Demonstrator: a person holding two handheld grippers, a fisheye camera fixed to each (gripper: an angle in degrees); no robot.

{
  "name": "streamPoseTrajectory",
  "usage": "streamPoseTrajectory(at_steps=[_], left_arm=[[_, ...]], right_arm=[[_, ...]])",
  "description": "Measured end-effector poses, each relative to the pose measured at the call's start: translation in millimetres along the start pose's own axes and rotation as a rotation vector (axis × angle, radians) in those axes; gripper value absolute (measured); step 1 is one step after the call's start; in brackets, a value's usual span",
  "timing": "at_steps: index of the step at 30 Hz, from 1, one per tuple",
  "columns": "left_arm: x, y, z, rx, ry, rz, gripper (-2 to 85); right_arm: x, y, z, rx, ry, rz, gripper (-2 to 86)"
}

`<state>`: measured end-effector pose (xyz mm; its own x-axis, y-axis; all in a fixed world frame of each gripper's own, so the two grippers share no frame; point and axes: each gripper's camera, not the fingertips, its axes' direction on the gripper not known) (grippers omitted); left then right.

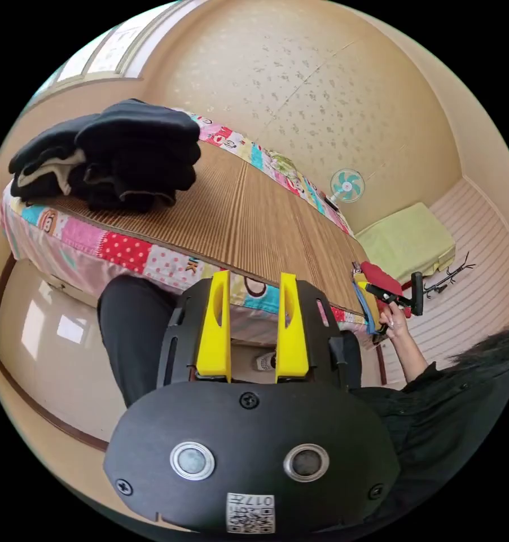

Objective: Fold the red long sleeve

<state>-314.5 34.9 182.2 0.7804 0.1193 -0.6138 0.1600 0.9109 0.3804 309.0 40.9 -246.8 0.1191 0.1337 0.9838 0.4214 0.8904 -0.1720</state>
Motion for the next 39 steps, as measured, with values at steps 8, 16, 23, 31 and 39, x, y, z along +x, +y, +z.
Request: streamPoseTrajectory(at_steps=[8,16,23,31,39], left_arm=[[119.3,-9.1,67.1,-0.027,0.159,0.143,12.1],[155.3,9.5,121.0,-0.144,0.124,0.110,12.1],[196.8,-5.6,152.6,-0.153,0.078,0.190,11.8],[191.0,-19.8,181.5,-0.163,0.040,0.136,12.6],[196.9,-101.4,249.1,-0.167,-0.013,0.276,13.5]], right_arm=[[93.2,37.3,-148.3,0.380,0.687,0.469,12.5],[91.8,73.1,-55.1,0.477,0.541,0.617,4.3],[-129.1,-58.3,31.4,0.558,0.229,0.096,2.1],[-296.0,34.7,212.0,0.375,-0.038,-0.086,2.3],[-193.6,-17.8,190.3,0.322,0.244,0.113,9.8]])
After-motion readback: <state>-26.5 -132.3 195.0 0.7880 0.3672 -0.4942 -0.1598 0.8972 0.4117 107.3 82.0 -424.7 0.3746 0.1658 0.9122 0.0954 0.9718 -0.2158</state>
